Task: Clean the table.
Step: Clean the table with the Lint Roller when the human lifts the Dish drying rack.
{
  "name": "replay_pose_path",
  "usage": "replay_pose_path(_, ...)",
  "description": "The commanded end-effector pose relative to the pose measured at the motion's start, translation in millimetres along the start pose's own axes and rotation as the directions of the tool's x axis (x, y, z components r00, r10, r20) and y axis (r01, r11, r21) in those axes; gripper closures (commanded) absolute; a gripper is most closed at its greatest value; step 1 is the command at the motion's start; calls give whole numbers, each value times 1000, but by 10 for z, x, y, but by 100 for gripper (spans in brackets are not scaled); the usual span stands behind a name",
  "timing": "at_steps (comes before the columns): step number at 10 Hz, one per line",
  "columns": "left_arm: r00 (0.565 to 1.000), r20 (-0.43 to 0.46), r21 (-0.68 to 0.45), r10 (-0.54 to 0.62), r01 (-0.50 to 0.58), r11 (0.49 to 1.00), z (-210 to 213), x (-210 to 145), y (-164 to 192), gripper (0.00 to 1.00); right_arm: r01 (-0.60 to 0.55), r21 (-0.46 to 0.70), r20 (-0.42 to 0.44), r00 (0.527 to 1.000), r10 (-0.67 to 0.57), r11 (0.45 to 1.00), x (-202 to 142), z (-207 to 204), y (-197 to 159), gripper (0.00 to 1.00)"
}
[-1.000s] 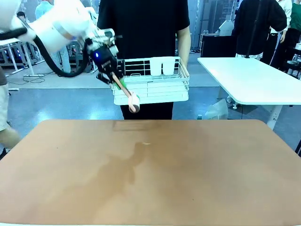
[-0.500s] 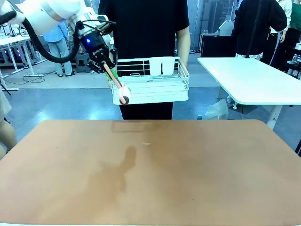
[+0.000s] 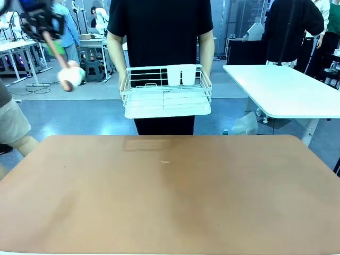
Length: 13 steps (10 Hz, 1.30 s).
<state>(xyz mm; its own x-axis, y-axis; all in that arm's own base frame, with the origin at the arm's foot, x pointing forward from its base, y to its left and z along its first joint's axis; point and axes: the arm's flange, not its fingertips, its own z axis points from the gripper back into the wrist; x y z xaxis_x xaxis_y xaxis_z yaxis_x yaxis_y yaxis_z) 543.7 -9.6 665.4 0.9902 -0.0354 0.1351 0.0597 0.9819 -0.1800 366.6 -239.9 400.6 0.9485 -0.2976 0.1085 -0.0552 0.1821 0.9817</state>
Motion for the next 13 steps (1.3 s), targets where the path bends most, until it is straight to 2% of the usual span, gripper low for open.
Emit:
replay_pose_path(1, 999, 0, 43, -37, 37, 998, -29, -479, 292, 79, -2, 5, -3, 1000, 2, 1000, 0, -9, 37, 0)
replay_pose_path(2, 999, 21, 40, -50, 49, 998, 31, -682, 508, 79, -2, 5, -3, 1000, 2, 1000, 0, -9, 37, 0)
replay_pose_path(4, 998, 36, 36, -60, 59, 998, -224, -1230, 866, 79, -2, 5, -3, 1000, 2, 1000, 0, -9, 37, 0)
replay_pose_path(6, 1000, -1, 37, 6, -6, 999, -567, -1638, 999, 79, -2, 5, -3, 1000, 2, 1000, 0, -9, 37, 0)
replay_pose_path(7, 1000, 11, 22, -4, 4, 1000, -719, -1870, 1000, 79, -2, 5, -3, 1000, 2, 1000, 0, -9, 37, 0)
replay_pose_path(8, 999, 31, 24, -35, 34, 999, -774, -1974, 973, 79, -2, 5, -3, 1000, 2, 1000, 0, -9, 37, 0)
replay_pose_path(10, 998, 51, 14, -40, 39, 999, -817, -1945, 935, 79, -2, 5, -3, 1000, 2, 1000, 0, -9, 37, 0)
replay_pose_path(11, 999, -1, -29, -38, 38, 999, -867, -1847, 989, 79, -2, 5, -3, 1000, 2, 1000, 0, -9, 37, 0)
replay_pose_path(13, 1000, 7, 1, -17, 17, 1000, -856, -1980, 953, 79, -2, 5, -3, 1000, 2, 1000, 0, -9, 37, 0)
